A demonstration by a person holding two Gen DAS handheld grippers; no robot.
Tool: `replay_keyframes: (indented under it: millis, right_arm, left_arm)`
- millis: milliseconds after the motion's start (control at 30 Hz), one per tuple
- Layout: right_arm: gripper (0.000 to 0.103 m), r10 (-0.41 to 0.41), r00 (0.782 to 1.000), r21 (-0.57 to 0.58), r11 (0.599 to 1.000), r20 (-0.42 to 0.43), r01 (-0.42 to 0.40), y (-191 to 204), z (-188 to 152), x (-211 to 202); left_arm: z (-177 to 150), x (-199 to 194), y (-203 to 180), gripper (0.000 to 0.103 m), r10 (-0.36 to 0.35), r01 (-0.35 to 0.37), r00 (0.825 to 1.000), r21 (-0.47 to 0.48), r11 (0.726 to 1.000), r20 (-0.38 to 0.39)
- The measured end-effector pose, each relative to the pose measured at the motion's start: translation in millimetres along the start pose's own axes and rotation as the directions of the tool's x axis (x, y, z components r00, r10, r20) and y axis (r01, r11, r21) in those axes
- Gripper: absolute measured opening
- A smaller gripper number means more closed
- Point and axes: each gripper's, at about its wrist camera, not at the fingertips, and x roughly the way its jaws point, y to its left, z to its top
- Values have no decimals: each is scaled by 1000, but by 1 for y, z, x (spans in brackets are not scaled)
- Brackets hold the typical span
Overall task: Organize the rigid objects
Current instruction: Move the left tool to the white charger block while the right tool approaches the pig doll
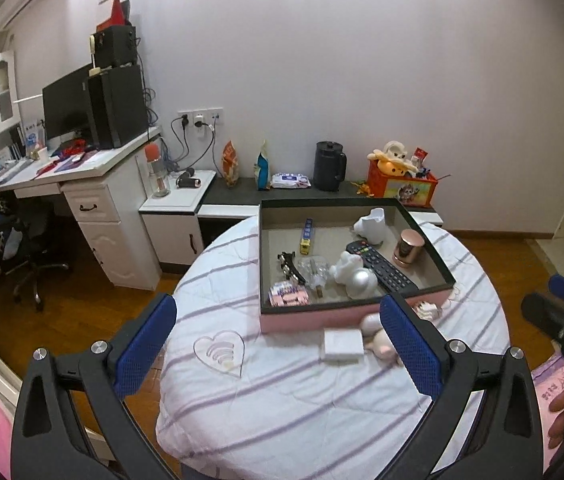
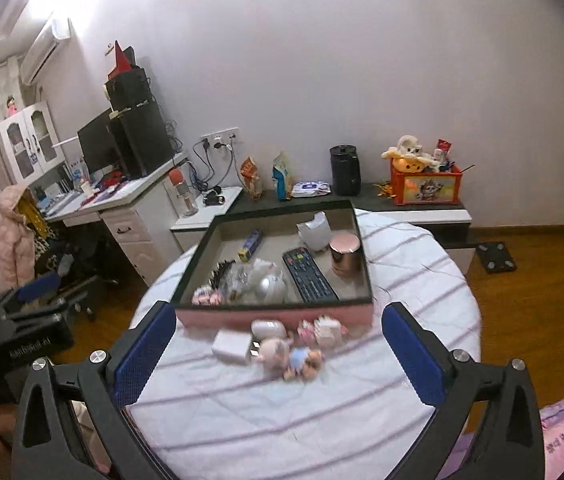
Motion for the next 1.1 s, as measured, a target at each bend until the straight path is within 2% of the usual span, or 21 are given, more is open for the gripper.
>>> replay_keyframes:
  millis: [367, 1100]
  right_arm:
    - [103, -28, 999, -13, 1000, -47, 27, 1, -30, -9]
    - [103, -63, 997, -38, 997, -47, 61, 9, -35, -12]
  left_arm:
    - [-31, -14, -8, 103, -18, 17, 999, -22, 1000, -42]
    - [-54, -2, -8, 103, -23, 19, 995, -38, 999, -99]
